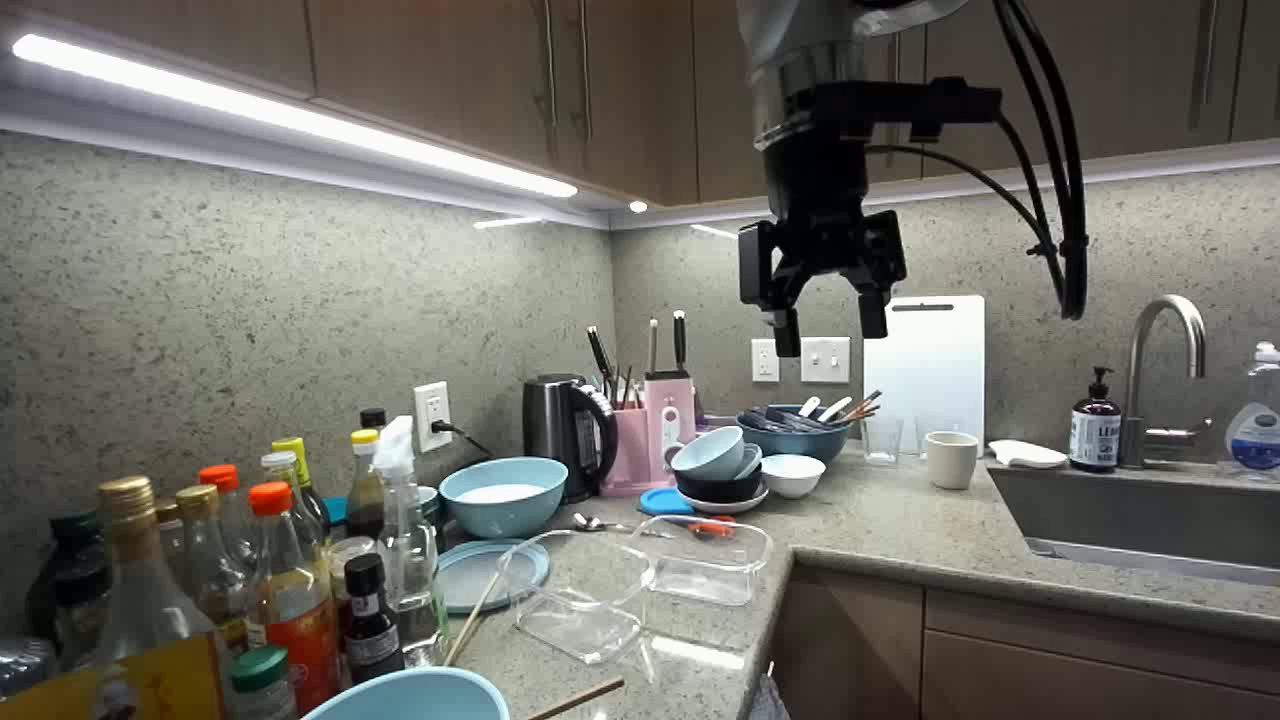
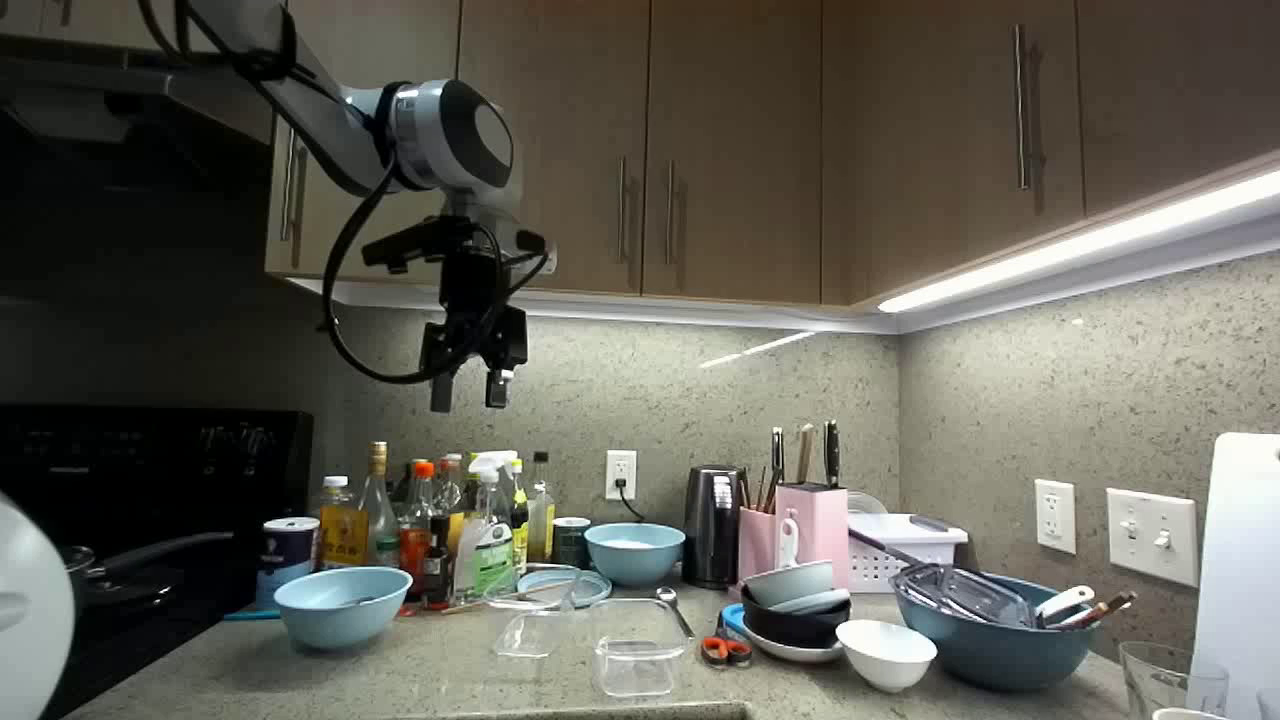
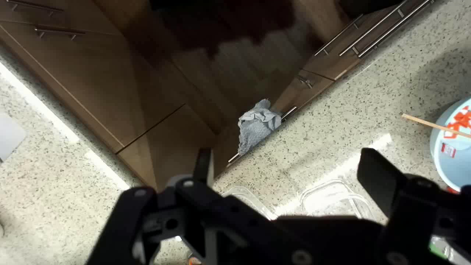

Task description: Remove the stick from the blue bowl and put it in the glass bowl

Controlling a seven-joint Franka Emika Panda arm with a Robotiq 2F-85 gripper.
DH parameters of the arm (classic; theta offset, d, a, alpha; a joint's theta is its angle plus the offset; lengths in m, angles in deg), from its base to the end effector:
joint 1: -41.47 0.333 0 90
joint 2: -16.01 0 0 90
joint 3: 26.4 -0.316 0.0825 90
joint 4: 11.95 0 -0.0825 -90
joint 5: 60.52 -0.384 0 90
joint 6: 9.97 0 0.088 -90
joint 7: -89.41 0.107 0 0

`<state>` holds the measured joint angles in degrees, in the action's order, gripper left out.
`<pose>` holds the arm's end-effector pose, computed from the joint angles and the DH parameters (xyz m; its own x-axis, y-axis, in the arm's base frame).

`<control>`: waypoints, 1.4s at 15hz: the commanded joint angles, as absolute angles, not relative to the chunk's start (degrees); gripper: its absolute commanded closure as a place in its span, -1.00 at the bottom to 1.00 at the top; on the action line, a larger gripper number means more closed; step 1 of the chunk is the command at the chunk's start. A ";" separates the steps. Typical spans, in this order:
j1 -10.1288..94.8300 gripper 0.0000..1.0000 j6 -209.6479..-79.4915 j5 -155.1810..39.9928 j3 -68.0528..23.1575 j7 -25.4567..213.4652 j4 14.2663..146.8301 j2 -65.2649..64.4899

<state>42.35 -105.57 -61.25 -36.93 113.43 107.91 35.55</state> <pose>0.4340 0.0980 0.5540 0.9702 -0.2347 -0.0600 -0.2297 -0.9700 0.0800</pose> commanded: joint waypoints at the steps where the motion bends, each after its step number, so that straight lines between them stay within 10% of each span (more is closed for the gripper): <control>1: 42.98 -1.00 -105.47 -61.06 -36.39 113.59 107.81 35.47; 21: 55.93 -1.00 -107.46 -60.51 -43.43 108.63 107.86 18.62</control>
